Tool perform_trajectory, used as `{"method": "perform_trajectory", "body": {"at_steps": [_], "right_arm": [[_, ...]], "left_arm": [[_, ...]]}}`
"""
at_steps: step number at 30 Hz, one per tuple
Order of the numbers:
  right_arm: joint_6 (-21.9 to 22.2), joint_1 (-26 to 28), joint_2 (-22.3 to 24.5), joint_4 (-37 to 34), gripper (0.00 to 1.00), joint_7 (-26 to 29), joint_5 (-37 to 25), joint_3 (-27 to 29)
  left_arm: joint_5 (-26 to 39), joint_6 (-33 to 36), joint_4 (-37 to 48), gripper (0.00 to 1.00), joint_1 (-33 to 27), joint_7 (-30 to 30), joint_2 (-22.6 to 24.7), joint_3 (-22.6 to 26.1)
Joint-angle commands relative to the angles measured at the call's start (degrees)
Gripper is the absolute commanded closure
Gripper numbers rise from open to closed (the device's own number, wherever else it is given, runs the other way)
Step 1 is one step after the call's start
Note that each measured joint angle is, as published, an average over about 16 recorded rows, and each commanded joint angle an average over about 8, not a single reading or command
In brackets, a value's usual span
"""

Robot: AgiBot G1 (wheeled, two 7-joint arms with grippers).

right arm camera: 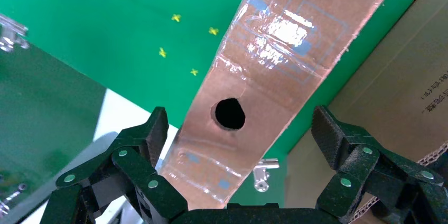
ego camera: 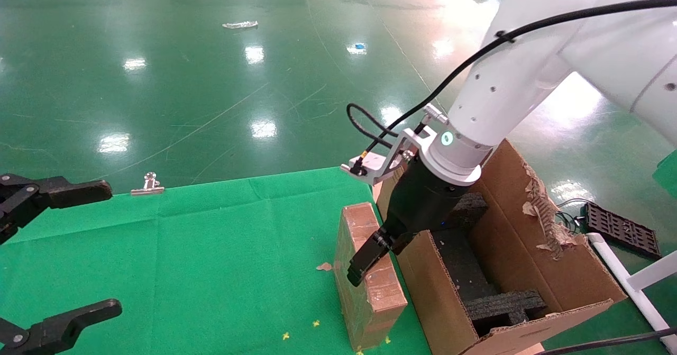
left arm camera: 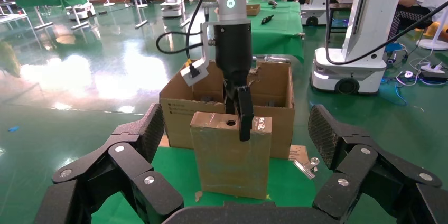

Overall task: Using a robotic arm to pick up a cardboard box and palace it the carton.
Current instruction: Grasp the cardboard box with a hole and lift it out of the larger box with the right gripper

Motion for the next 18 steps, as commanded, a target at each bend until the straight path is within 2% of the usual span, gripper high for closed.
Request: {"method": "perform_trajectory", "body": {"at_steps": [1,3,5,7,9,11,18], "right_arm": [[0.1,-0.5,-0.9,-0.9,0.42,-0.1,-0.3,-0.5],[0.3,-0.4,-1.1,-0.5,0.67,-0.1,-0.7,-0.8],[0.6,-0.2,-1.1,0.1,0.91,0.1,-1.1,-1.0],[0.8,0.0,-1.0,1.0,1.0,0.5,-1.6,-1.2],[0.9,0.3,-0.7,2.0,1.0,1.0,-1.9,-1.4],[1.0,0.4,-0.5,2.9,1.0,1.5,-2.2,-1.6],[1.2,0.4,0.3,5.4,1.0,3.0,-2.8,-2.2]], "left_arm": [[0.0,0.0,0.0,0.05,0.0,0.0,0.0,0.0],[0.0,0.0,0.0,0.22,0.0,0.0,0.0,0.0],[0.0,0.0,0.0,0.47,0.0,0.0,0.0,0.0],[0.0,0.0,0.0,0.71,0.0,0.0,0.0,0.0],[0.0,0.0,0.0,0.92,0.0,0.0,0.0,0.0],[0.0,0.0,0.0,1.0,0.0,0.0,0.0,0.0],[-0.1,0.0,0.0,1.0,0.0,0.0,0.0,0.1]]}}
